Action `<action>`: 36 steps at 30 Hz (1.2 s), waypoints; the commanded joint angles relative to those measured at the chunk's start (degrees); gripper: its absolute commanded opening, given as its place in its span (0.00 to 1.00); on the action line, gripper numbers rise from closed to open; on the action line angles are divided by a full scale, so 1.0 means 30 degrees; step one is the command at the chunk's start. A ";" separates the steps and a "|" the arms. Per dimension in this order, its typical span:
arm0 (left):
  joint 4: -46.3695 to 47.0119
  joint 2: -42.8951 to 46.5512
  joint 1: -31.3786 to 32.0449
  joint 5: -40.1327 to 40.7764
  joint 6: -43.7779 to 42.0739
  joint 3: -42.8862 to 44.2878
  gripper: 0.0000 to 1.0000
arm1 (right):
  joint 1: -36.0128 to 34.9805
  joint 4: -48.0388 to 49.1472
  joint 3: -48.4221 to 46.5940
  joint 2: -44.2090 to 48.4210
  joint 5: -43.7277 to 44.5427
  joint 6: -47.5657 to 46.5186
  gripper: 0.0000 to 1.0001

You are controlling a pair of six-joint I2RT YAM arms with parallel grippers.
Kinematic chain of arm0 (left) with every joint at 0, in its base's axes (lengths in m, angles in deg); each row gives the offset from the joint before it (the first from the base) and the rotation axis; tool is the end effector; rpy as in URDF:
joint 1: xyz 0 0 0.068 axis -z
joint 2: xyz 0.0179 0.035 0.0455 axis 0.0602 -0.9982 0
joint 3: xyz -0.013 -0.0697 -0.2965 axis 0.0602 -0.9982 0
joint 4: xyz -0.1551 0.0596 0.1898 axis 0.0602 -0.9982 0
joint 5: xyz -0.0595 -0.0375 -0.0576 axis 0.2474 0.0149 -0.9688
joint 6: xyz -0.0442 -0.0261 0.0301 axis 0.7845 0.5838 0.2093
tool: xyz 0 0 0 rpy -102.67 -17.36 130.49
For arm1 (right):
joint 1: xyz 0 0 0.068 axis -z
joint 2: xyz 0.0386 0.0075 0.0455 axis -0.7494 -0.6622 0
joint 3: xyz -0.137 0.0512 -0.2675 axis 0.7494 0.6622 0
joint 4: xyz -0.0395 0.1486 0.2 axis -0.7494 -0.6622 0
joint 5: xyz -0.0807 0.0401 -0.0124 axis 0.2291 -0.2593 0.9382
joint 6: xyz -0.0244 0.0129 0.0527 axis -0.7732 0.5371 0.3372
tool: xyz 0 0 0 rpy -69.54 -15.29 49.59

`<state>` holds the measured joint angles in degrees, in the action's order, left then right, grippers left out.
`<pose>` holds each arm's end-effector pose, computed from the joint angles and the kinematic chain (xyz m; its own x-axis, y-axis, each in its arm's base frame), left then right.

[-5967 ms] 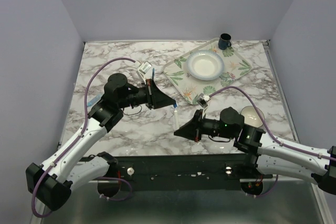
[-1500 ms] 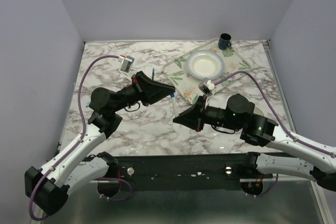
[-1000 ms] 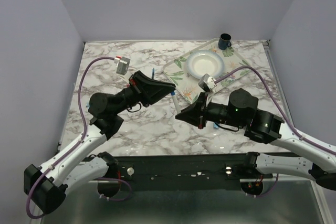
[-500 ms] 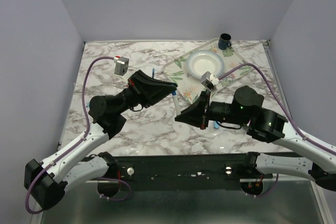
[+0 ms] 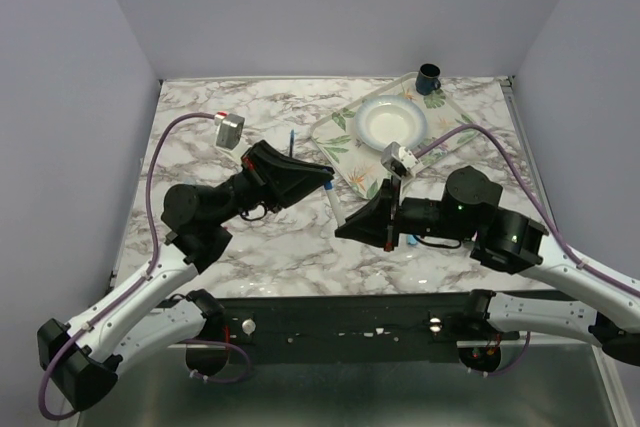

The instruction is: Insert the pens into the pen caps

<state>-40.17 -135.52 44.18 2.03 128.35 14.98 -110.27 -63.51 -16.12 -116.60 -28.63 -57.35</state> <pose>0.1051 -0.1196 0.4328 -0.6074 -0.4998 -0.6175 0.7648 -0.1577 -0.6247 0.0729 0.1605 0.4390 -0.3839 0.0178 -0.9232 -0.8977 0.2269 0.3776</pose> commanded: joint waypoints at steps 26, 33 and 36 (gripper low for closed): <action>-0.6258 -0.0917 0.2624 -0.4241 -0.0775 -0.2461 0.00 | 0.1828 0.8840 -0.8015 -0.2643 0.4709 0.0113 0.01; -0.1478 -0.0626 0.2771 -0.3303 0.1839 -0.3869 0.00 | 0.1828 1.1095 -0.7489 -0.3465 0.4238 0.0876 0.01; -0.1627 -0.0449 0.2771 -0.3477 0.1574 -0.4102 0.00 | 0.1887 1.1097 -0.7606 -0.3612 0.4327 0.0876 0.01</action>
<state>-33.67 -135.91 46.65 13.79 130.71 7.77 -108.39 -86.59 -32.74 -126.87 -27.12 -56.17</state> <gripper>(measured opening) 0.155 0.060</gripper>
